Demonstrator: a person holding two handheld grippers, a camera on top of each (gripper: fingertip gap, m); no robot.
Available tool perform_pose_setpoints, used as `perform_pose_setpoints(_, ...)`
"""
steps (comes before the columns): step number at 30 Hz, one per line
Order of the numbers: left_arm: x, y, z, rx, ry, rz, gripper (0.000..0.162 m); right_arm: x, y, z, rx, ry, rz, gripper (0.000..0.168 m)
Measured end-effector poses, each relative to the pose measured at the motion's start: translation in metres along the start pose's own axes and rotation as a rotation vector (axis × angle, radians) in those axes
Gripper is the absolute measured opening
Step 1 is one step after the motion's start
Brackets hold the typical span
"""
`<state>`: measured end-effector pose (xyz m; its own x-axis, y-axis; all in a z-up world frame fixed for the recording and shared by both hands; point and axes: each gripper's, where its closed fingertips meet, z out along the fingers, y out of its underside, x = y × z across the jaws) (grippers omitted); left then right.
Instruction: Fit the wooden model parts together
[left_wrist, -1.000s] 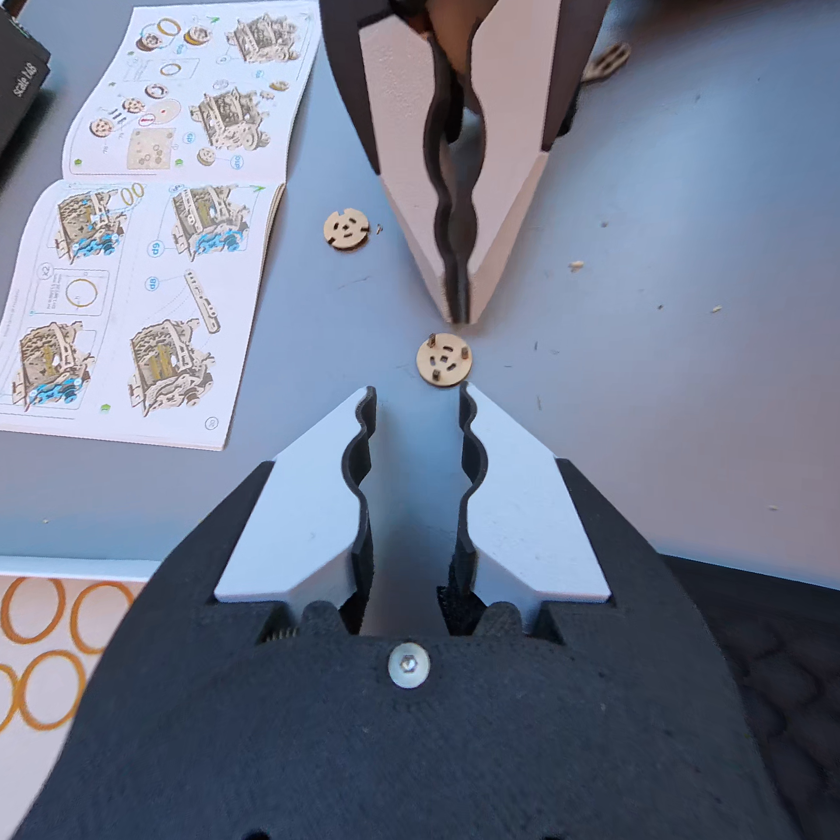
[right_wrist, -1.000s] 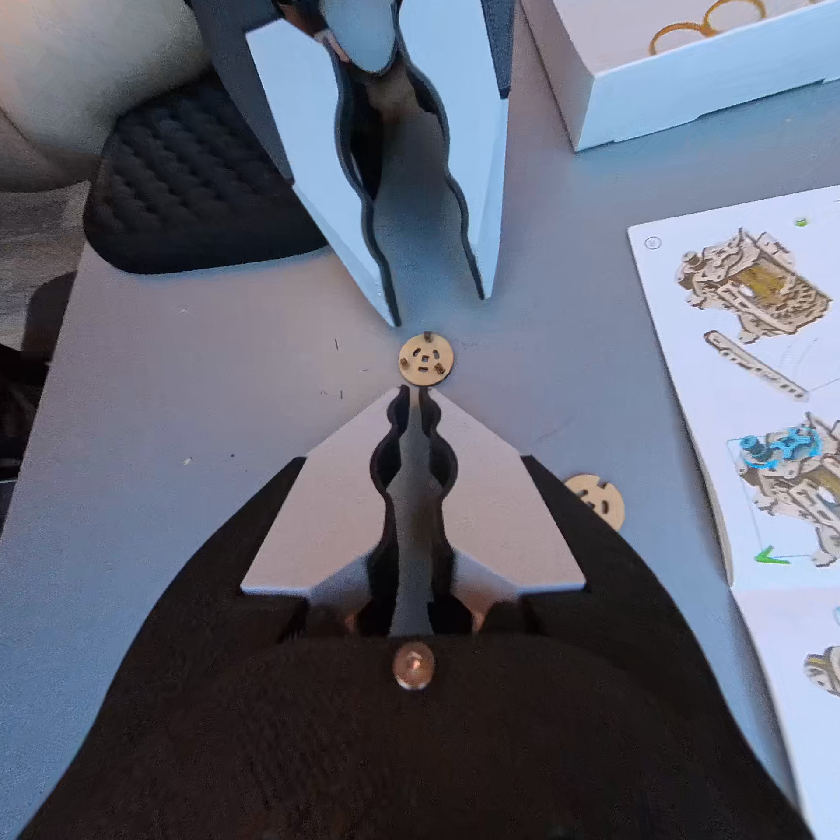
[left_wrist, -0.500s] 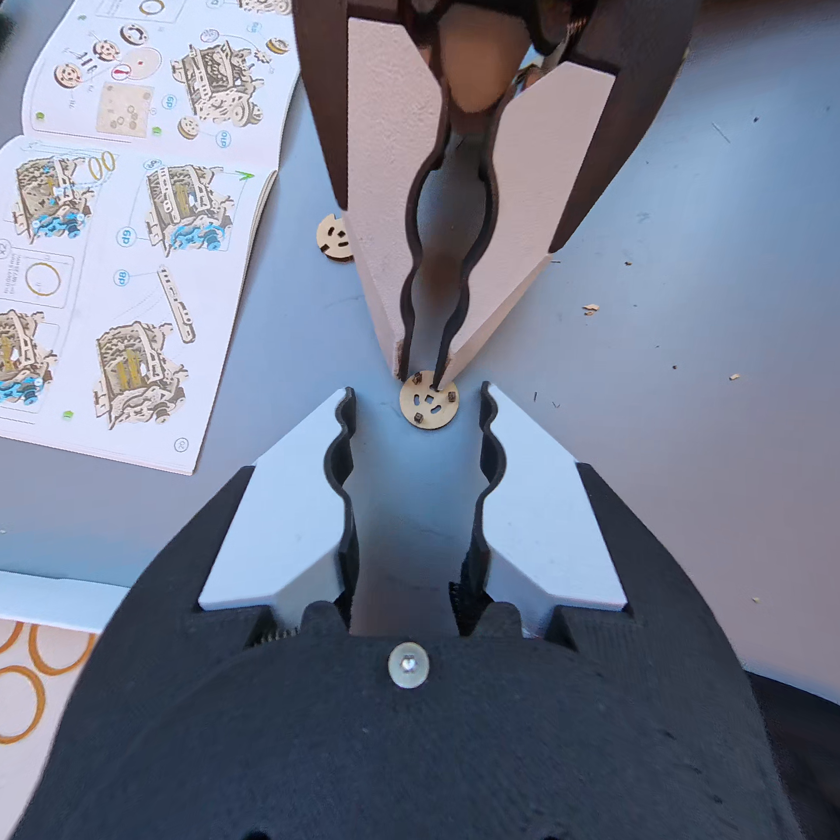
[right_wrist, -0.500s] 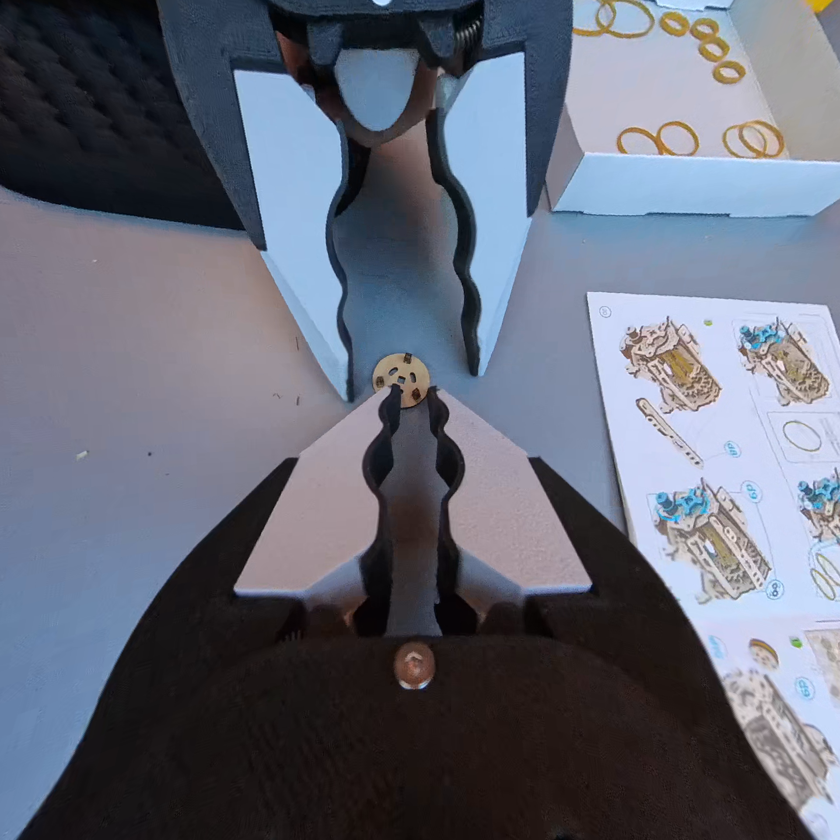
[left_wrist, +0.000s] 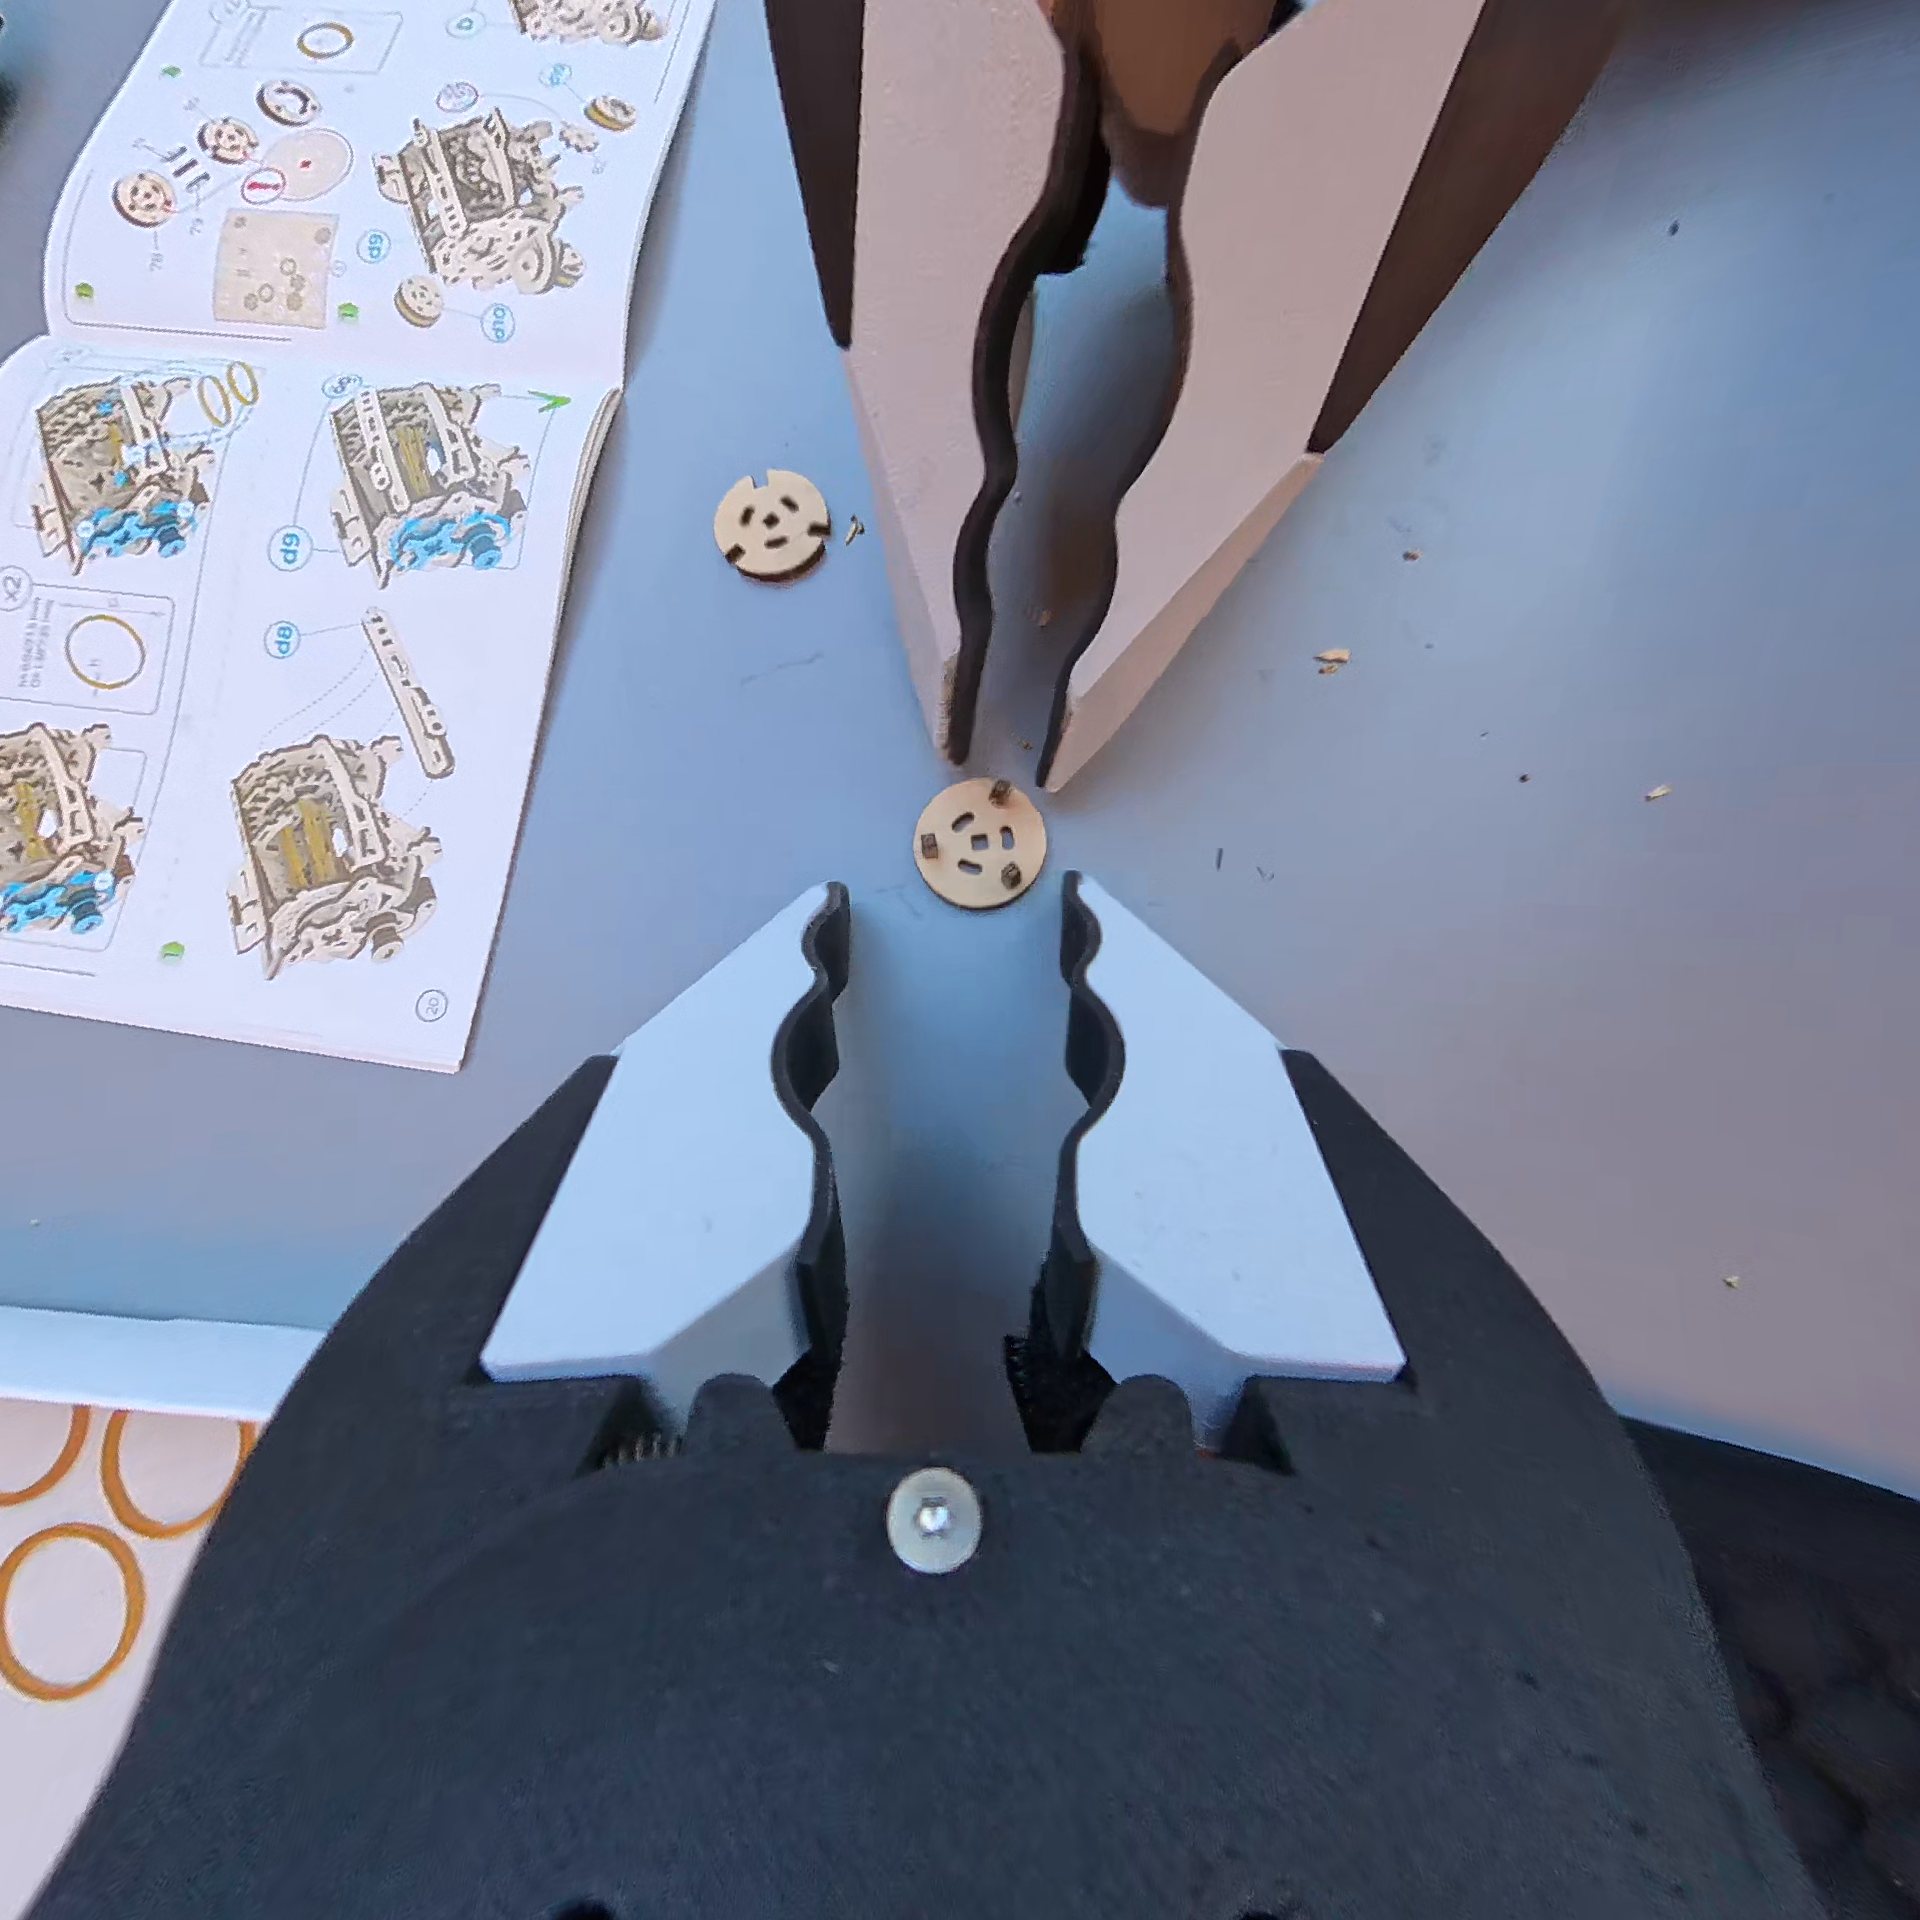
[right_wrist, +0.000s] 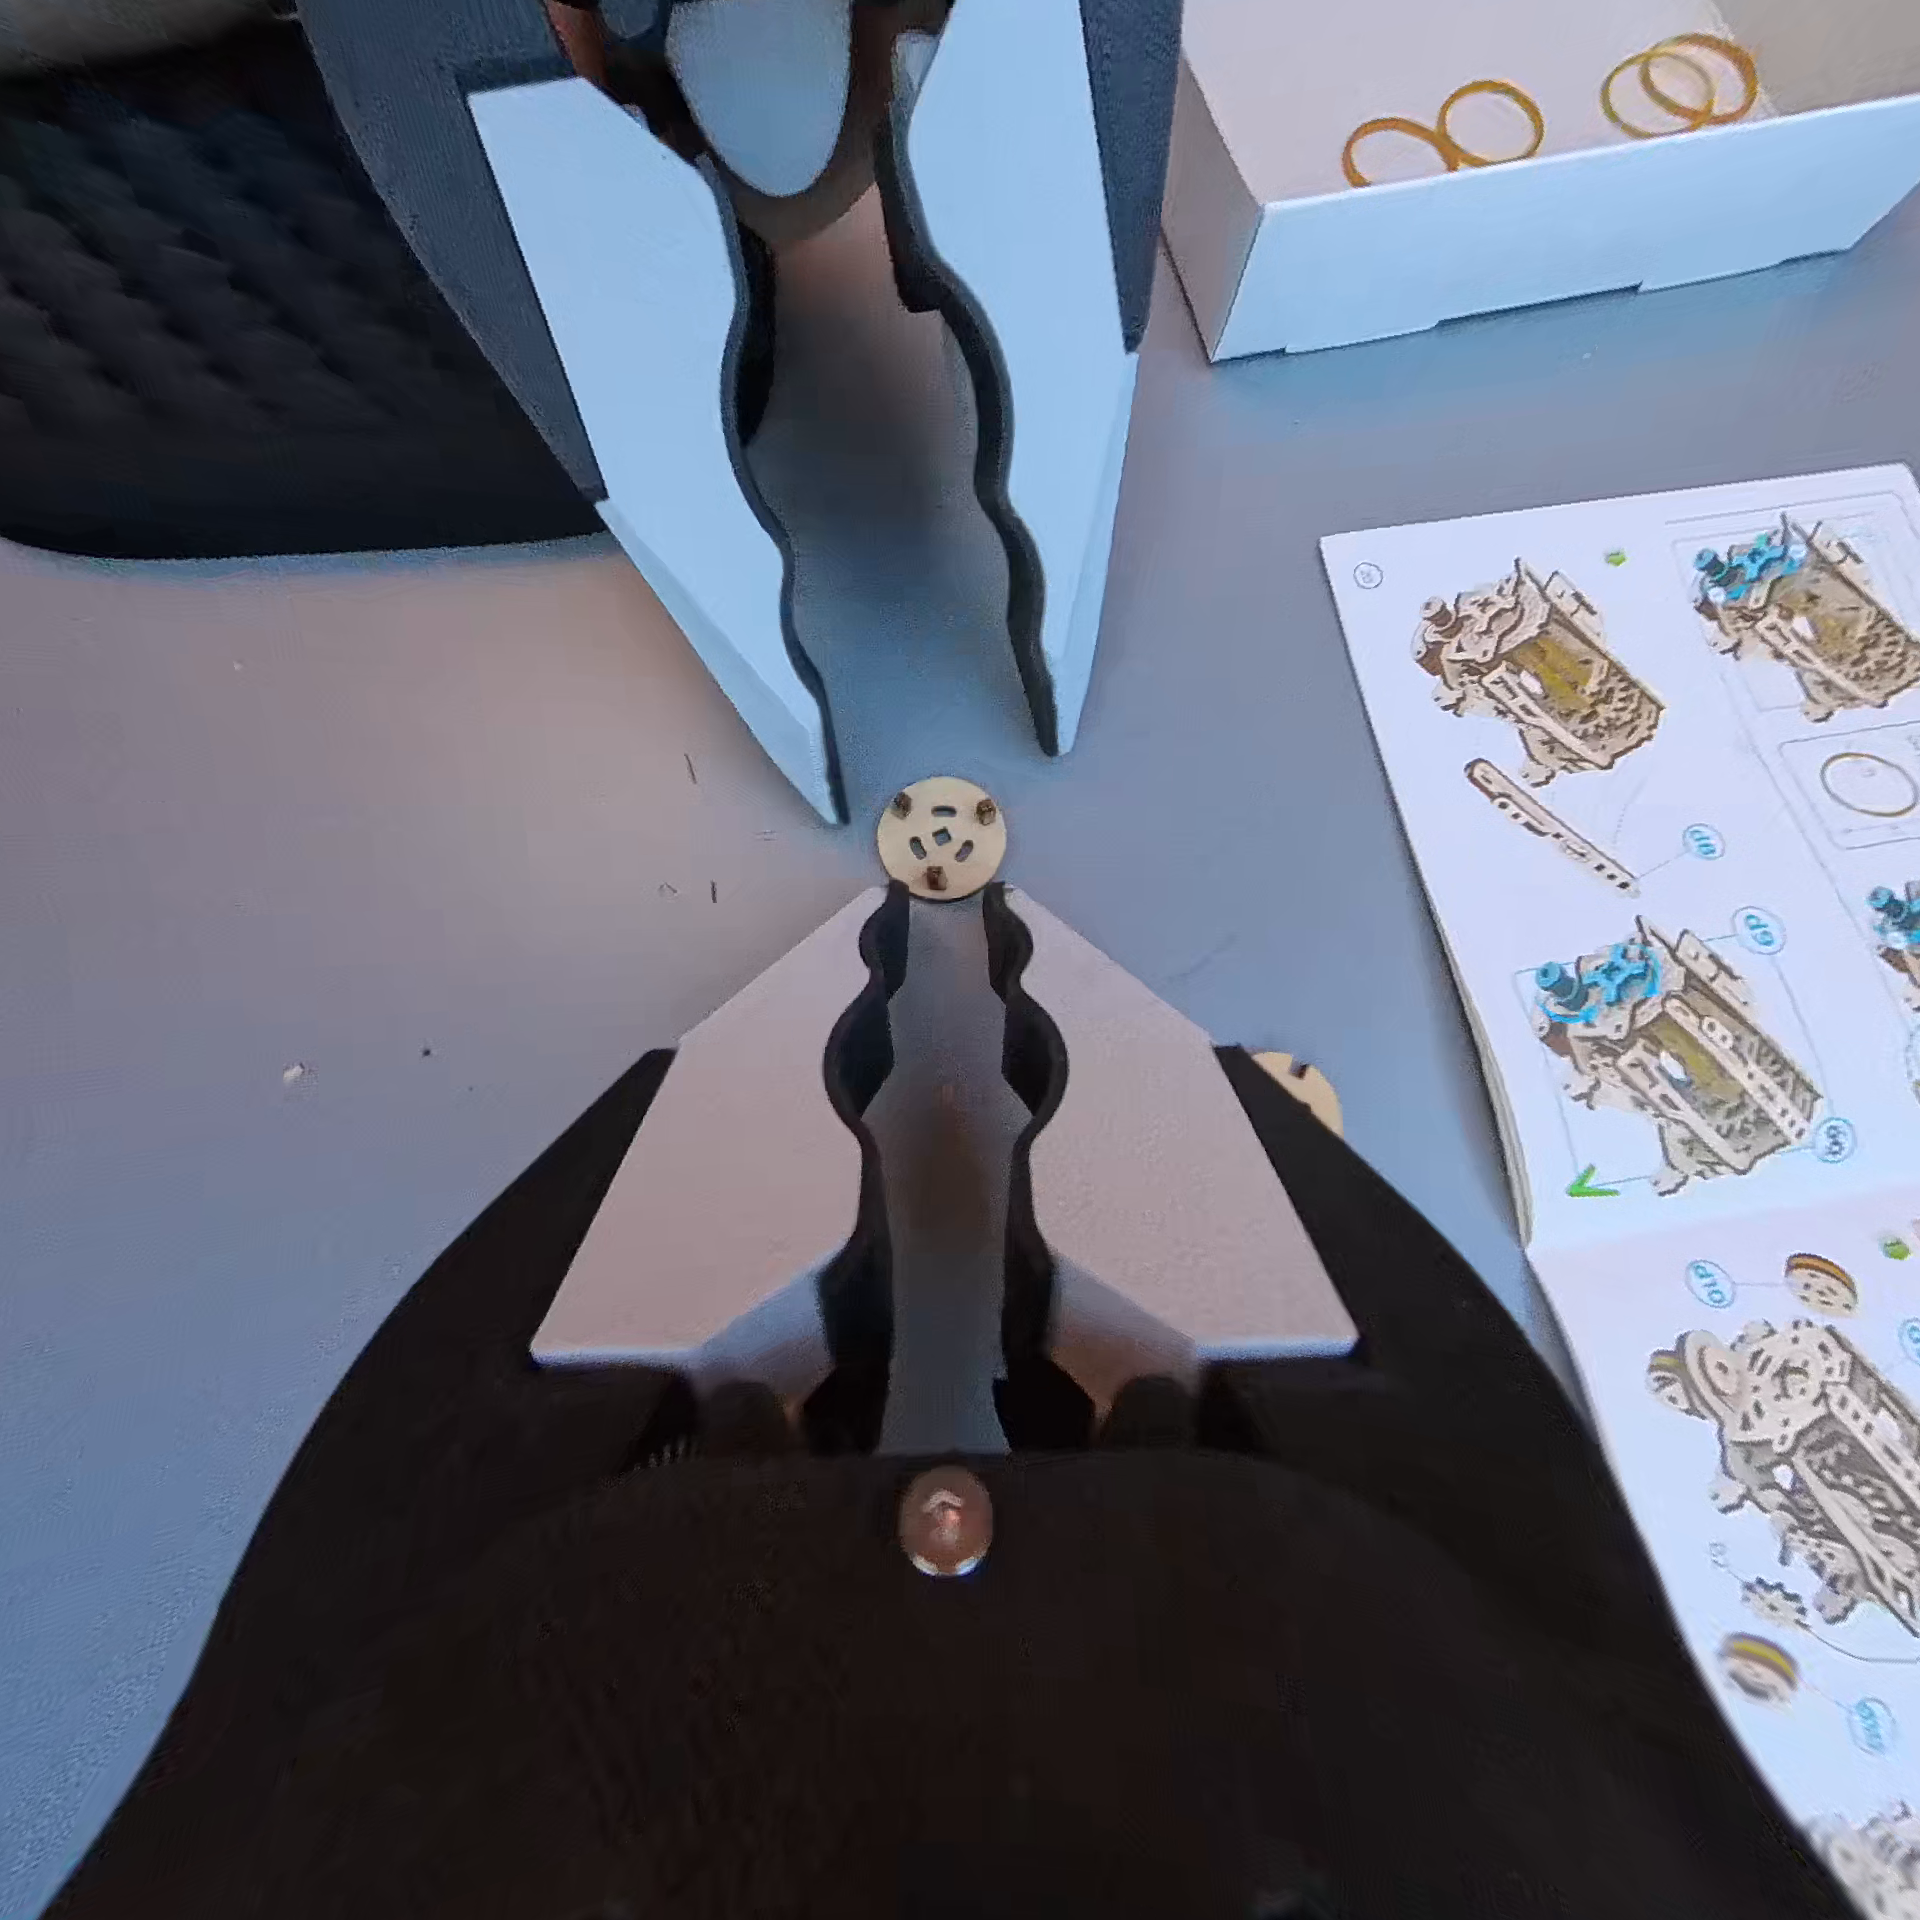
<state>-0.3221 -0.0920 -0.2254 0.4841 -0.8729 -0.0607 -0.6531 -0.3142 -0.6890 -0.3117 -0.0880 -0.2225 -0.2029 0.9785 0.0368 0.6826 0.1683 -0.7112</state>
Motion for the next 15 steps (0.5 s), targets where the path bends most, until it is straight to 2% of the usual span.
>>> perform_pose_setpoints(1,0.002,-0.003,0.001,0.017,0.011,-0.001,0.042,0.003,0.001,0.000,-0.001,0.020,-0.034,0.013)
perform_pose_setpoints(8,-0.001,-0.006,0.008,0.064,0.018,0.005,0.042,0.000,0.003,0.000,0.015,0.014,-0.234,0.010)
perform_pose_setpoints(15,-0.001,-0.009,0.011,0.104,0.036,0.014,0.038,-0.003,-0.002,-0.003,0.050,-0.033,-0.162,0.014)
